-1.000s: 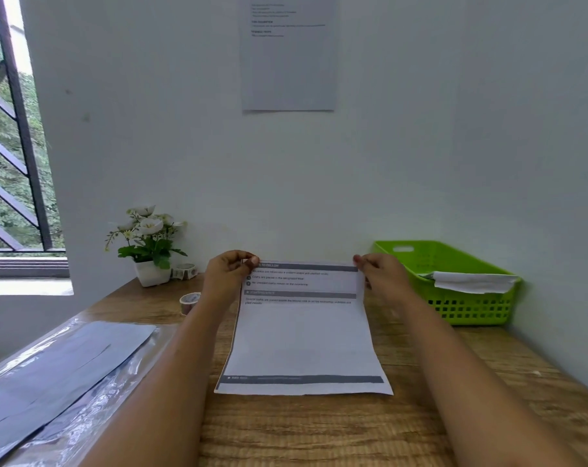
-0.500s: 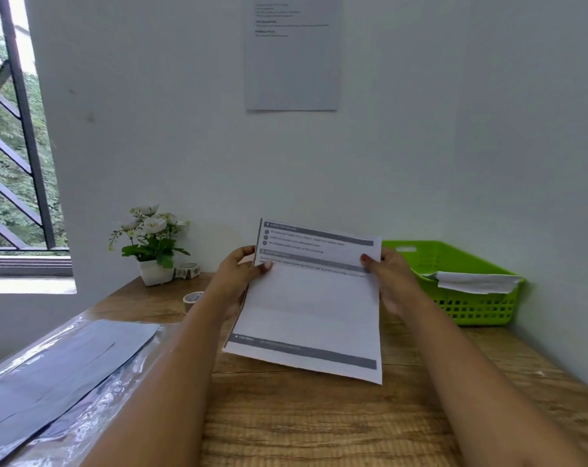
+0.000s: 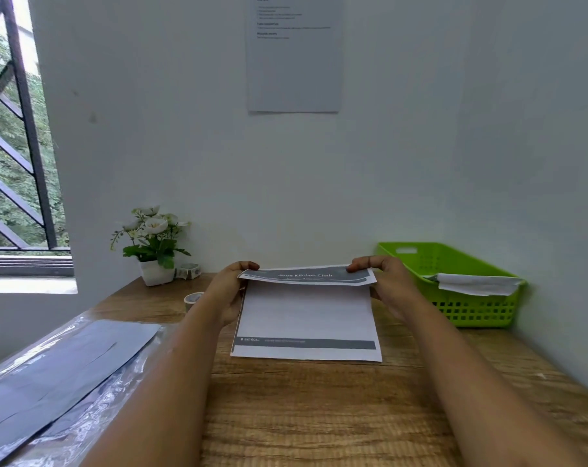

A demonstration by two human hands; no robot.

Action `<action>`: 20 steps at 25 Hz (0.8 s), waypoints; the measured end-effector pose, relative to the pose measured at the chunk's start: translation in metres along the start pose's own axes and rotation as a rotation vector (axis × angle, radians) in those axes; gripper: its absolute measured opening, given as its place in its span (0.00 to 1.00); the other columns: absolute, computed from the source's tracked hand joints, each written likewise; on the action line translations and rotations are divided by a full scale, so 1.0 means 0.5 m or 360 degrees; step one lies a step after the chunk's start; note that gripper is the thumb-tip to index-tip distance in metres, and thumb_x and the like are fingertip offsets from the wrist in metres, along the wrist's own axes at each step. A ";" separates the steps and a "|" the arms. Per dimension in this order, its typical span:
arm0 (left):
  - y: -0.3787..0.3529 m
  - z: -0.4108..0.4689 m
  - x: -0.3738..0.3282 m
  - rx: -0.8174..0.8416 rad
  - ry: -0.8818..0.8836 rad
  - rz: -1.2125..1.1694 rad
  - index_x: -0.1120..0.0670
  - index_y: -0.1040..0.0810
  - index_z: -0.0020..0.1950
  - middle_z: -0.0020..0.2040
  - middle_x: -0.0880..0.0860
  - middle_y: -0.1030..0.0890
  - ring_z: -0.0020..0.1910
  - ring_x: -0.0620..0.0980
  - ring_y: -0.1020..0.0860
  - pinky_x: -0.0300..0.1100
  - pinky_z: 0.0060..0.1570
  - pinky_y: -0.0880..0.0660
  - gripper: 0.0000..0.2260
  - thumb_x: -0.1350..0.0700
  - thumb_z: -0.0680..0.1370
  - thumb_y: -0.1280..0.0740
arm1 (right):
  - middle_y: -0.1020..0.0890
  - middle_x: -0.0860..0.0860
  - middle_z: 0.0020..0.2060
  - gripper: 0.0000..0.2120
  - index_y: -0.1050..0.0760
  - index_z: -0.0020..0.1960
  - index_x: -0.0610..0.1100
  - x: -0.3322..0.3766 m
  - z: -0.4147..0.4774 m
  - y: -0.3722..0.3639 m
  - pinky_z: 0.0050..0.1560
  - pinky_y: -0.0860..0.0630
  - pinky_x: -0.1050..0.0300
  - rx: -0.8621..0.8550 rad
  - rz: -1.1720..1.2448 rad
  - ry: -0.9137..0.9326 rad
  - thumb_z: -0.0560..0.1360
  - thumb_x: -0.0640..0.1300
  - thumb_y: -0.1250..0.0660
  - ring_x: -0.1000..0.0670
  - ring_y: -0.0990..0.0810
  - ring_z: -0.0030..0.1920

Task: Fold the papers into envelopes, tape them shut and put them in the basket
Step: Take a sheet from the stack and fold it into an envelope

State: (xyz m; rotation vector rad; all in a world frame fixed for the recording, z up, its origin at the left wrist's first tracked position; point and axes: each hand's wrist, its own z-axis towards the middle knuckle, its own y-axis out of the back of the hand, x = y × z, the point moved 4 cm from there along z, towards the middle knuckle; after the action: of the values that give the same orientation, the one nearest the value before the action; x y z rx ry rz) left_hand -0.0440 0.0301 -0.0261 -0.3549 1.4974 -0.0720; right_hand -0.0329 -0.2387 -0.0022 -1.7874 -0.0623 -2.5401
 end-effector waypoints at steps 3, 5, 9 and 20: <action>-0.004 -0.010 0.005 0.0166 0.0222 -0.0100 0.55 0.22 0.52 0.46 0.58 0.20 0.41 0.55 0.23 0.45 0.41 0.23 0.10 0.53 0.81 0.41 | 0.21 0.54 0.42 0.17 0.19 0.36 0.41 -0.006 0.003 0.006 0.38 0.25 0.60 -0.0174 -0.0185 0.0071 0.69 0.23 0.40 0.53 0.21 0.43; -0.006 -0.010 0.012 0.0268 0.0272 0.0040 0.58 0.25 0.59 0.51 0.59 0.19 0.47 0.57 0.20 0.50 0.47 0.21 0.11 0.53 0.80 0.37 | 0.20 0.54 0.41 0.20 0.19 0.36 0.42 -0.009 0.005 0.006 0.43 0.25 0.57 -0.0222 -0.0306 0.0108 0.69 0.23 0.43 0.51 0.22 0.45; -0.005 -0.003 0.014 0.0194 0.0210 0.0388 0.61 0.32 0.67 0.52 0.59 0.20 0.46 0.57 0.20 0.53 0.47 0.22 0.19 0.67 0.76 0.35 | 0.19 0.46 0.41 0.20 0.19 0.43 0.43 -0.007 0.006 0.002 0.37 0.22 0.55 -0.0164 -0.0046 -0.0120 0.75 0.28 0.47 0.48 0.21 0.38; -0.002 -0.004 0.014 0.0121 0.0117 0.0141 0.57 0.26 0.57 0.49 0.57 0.21 0.44 0.53 0.21 0.44 0.33 0.19 0.10 0.66 0.79 0.39 | 0.18 0.44 0.43 0.14 0.22 0.49 0.40 -0.022 0.005 -0.010 0.43 0.21 0.54 0.0145 -0.0078 -0.0236 0.74 0.25 0.39 0.45 0.19 0.44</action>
State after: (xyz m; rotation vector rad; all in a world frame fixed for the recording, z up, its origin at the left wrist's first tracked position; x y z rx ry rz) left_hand -0.0453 0.0268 -0.0326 -0.2267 1.5764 -0.0722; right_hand -0.0270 -0.2334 -0.0116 -1.9588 -0.2248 -2.3888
